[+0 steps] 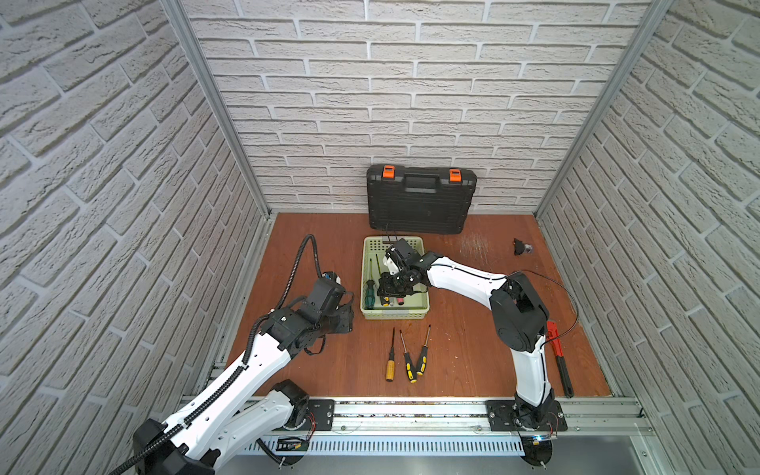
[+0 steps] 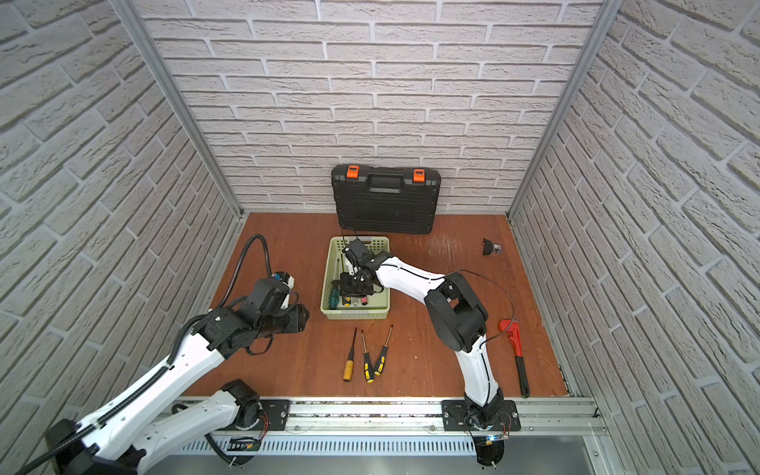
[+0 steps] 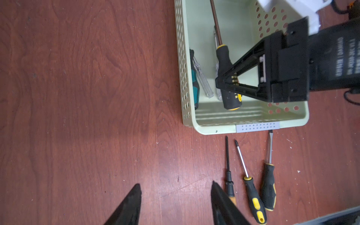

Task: Put the screwdriver in the bin
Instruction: Place the screwdriver into the bin.

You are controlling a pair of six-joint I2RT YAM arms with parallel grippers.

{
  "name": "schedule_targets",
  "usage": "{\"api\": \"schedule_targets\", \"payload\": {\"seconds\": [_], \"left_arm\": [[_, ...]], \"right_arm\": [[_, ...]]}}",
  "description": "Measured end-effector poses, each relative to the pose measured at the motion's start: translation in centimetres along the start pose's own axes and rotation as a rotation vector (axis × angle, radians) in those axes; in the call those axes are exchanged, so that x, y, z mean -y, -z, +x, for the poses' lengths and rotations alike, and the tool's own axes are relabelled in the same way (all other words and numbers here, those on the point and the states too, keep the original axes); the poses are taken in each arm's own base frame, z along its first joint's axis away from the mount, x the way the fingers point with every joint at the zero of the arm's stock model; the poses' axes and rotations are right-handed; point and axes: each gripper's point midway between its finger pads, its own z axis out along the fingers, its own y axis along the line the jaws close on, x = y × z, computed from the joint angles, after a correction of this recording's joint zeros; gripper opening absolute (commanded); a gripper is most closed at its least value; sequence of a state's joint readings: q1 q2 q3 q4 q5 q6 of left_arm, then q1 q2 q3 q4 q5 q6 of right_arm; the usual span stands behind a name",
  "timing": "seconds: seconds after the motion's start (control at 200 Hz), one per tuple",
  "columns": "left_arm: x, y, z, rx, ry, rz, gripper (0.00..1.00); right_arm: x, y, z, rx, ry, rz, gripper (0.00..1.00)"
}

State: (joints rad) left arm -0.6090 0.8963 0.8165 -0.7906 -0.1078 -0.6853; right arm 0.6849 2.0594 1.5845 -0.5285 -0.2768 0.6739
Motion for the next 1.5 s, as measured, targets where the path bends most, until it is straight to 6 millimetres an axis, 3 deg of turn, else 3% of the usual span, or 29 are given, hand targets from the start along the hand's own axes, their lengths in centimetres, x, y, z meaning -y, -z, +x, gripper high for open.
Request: {"api": "schedule_targets", "payload": {"seconds": [0.335,0.73,0.92,1.145,1.36,1.5], "left_arm": [[0.0,0.0,0.0,0.0,0.006,-0.001,0.58],[0.0,0.0,-0.1,0.005,0.011,0.002,0.58],[0.0,-0.1,-0.1,0.002,0.008,-0.001,0.58],[-0.1,-0.1,-0.1,0.005,0.0,-0.011,0.58],[-0.2,0.0,-0.4,-0.003,-0.025,-0.026,0.59],[0.5,0.3,-1.3,-0.009,-0.044,-0.015,0.59]], "right_arm": [[0.5,-0.9,-0.3,0.012,-0.025,0.009,0.13],[1.7,-2.2,0.0,0.001,-0.033,0.049,0.15],[2.4,-3.2,0.3,-0.015,-0.04,0.069,0.27],[2.7,-3.2,0.5,-0.02,-0.039,0.078,0.29],[2.7,-3.2,0.5,-0.022,-0.034,0.081,0.42],[2.5,-3.0,0.3,-0.017,-0.019,0.08,0.42]]}}
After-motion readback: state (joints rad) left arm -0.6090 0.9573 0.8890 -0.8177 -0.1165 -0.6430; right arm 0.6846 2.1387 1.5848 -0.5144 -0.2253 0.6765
